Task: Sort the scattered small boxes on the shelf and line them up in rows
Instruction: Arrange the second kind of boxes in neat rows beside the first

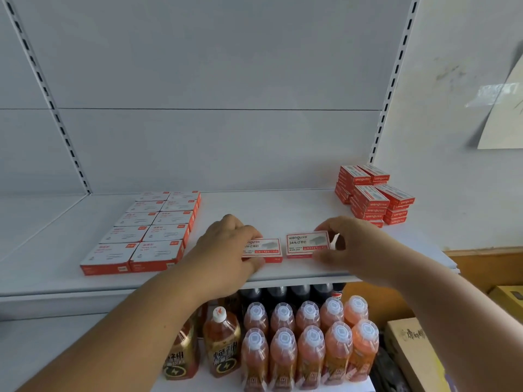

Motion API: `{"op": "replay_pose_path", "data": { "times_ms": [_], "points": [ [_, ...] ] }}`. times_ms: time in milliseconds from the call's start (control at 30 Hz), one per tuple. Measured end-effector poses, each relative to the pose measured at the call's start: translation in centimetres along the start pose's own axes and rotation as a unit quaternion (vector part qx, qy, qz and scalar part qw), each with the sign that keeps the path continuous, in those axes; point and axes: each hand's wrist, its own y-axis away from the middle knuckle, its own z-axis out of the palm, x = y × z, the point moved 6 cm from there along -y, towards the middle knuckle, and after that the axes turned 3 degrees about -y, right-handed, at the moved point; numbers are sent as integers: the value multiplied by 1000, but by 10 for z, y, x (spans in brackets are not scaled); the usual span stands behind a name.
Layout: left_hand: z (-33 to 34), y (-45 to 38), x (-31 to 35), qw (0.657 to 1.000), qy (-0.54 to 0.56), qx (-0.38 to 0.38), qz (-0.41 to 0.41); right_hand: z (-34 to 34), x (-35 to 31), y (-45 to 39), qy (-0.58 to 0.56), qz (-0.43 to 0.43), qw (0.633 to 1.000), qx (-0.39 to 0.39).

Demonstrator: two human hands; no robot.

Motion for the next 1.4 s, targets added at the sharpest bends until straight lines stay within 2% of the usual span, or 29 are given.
{"op": "replay_pose_path", "data": {
  "times_ms": [133, 267, 600, 733, 900, 967, 1067, 1133, 1233, 1333, 1400],
  "points": [
    [1, -6, 1, 999, -6, -26, -19, -1, 1, -6, 60, -18, 998, -31],
    [5, -13, 12, 1000, -9, -21, 5, 0, -1, -14, 76, -33, 995, -53],
    [0, -17, 18, 996, -63, -51, 30, 1, -3, -12, 94, -47, 993, -48],
    [-17, -24, 26, 993, -119, -6, 3, -10, 0, -2, 42, -55, 998, 14],
    [-17, -48, 77, 997, -51, -1, 56, -74, 37, 2, 34, -41, 968, 246],
    [-15, -67, 102, 998, -1, -5, 59, -95, 62, -2, 38, 6, 956, 291],
    [-3, -104, 138, 999, 44, -3, 32, -107, 102, -12, 73, 125, 954, 264],
    [7, -127, 160, 999, 49, -10, 4, -106, 122, -21, 63, 158, 960, 221],
    [23, -152, 179, 995, 86, -30, -46, -104, 137, -29, 25, 131, 970, 203],
    [35, -164, 180, 988, 124, -31, -81, -107, 146, -28, -12, 79, 968, 239],
    [39, -164, 175, 976, 188, -29, -110, -107, 152, -26, -60, 50, 963, 259]
  ]
}}
